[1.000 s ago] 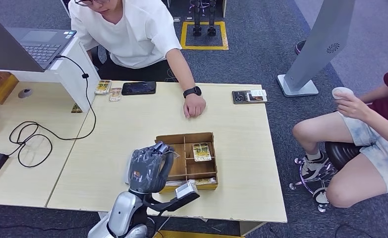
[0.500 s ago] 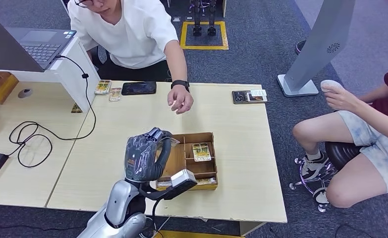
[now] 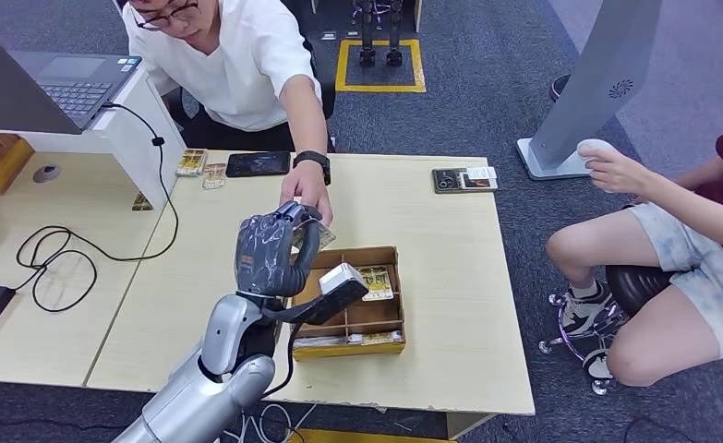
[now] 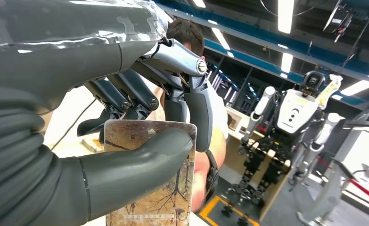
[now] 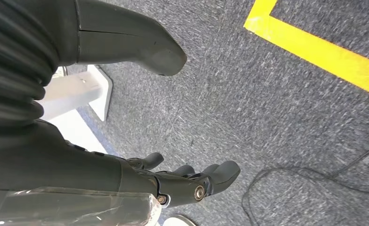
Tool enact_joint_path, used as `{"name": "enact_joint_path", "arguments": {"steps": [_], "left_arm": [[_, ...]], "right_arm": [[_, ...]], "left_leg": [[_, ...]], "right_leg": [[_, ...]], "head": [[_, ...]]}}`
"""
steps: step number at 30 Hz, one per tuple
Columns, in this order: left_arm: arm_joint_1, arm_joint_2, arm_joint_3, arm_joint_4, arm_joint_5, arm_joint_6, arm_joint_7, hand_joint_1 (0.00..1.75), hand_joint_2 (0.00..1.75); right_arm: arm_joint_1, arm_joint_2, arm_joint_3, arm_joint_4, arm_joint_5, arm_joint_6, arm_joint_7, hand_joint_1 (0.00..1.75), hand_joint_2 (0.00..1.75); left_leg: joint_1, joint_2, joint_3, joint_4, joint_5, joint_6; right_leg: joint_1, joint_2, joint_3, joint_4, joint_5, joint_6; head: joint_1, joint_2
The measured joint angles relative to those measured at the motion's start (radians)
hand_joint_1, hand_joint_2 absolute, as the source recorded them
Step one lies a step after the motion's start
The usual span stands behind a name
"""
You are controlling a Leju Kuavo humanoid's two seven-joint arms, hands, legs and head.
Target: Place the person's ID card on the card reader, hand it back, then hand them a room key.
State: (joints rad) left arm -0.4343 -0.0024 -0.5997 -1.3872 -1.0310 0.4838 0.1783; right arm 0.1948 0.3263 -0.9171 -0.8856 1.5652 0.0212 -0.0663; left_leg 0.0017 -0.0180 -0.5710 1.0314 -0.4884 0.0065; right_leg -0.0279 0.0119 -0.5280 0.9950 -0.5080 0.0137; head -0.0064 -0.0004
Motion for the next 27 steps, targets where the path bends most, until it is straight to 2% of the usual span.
{"name": "enact_joint_path", "arguments": {"steps": [23,24,27], "left_arm": [[-0.086,-0.008,0.008,0.122,-0.035,-0.019,0.044,1.75,1.75],[-0.086,-0.008,0.009,0.125,-0.035,-0.018,0.044,1.37,1.75],[-0.086,-0.009,0.012,0.130,-0.025,-0.012,0.042,0.07,1.75]], "right_arm": [[-0.015,-0.013,0.042,0.056,0.000,-0.030,0.015,0.00,1.75],[-0.016,-0.014,0.044,0.057,0.000,-0.031,0.016,0.00,1.75],[-0.016,-0.015,0.047,0.060,0.000,-0.034,0.017,0.00,1.75]], "left_leg": [[0.000,0.000,0.000,0.000,0.000,0.000],[0.000,0.000,0.000,0.000,0.000,0.000],[0.000,0.000,0.000,0.000,0.000,0.000]], "right_leg": [[0.000,0.000,-0.001,0.000,0.000,0.000],[0.000,0.000,-0.001,0.000,0.000,0.000],[0.000,0.001,-0.001,0.000,0.000,0.000]], "head": [[0.000,0.000],[0.000,0.000],[0.000,0.000]]}}
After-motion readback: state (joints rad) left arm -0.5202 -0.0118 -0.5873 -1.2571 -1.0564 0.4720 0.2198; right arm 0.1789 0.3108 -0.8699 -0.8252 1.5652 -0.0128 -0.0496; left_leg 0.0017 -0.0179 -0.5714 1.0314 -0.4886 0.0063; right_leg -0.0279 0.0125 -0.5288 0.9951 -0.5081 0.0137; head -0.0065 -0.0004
